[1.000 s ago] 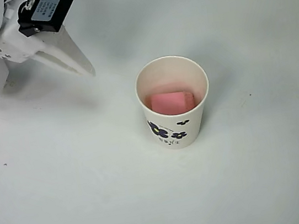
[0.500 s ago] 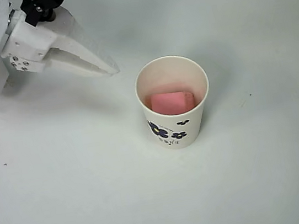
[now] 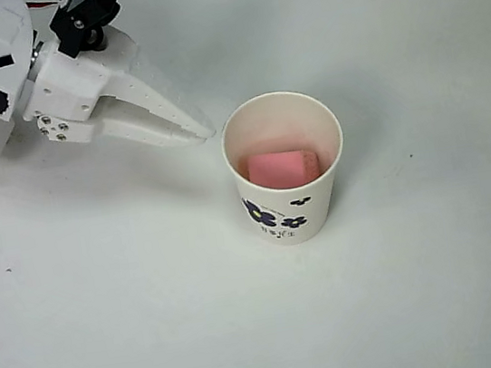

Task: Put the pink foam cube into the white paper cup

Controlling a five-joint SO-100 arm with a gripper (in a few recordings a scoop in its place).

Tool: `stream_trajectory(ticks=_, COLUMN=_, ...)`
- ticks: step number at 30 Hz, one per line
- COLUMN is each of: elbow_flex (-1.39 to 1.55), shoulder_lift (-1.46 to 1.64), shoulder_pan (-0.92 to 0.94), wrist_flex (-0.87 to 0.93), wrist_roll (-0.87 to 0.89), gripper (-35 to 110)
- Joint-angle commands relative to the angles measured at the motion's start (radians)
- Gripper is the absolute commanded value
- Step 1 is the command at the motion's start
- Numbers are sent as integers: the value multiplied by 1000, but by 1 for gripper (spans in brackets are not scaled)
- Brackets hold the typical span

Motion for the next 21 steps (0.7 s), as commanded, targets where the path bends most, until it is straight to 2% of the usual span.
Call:
stream_trajectory(ticks=1, elbow_flex=-18, shoulder_lift=15, shoulder_pan=28, wrist_flex=-25, wrist_roll=-11, gripper=0)
stream_trajectory(ticks=10, elbow_flex=-18, shoulder_lift=17, shoulder_pan=95, wrist_flex=75, wrist_roll=46, gripper=0)
stream_trajectory(ticks=17, elbow_flex=-18, shoulder_lift=17, shoulder_pan=110, wrist_flex=308, wrist_roll=199, gripper=0)
stream_trajectory(ticks=21, elbow_flex=-18, shoulder_lift=17, shoulder_pan=97, wrist_flex=476, wrist_roll=357, gripper=0)
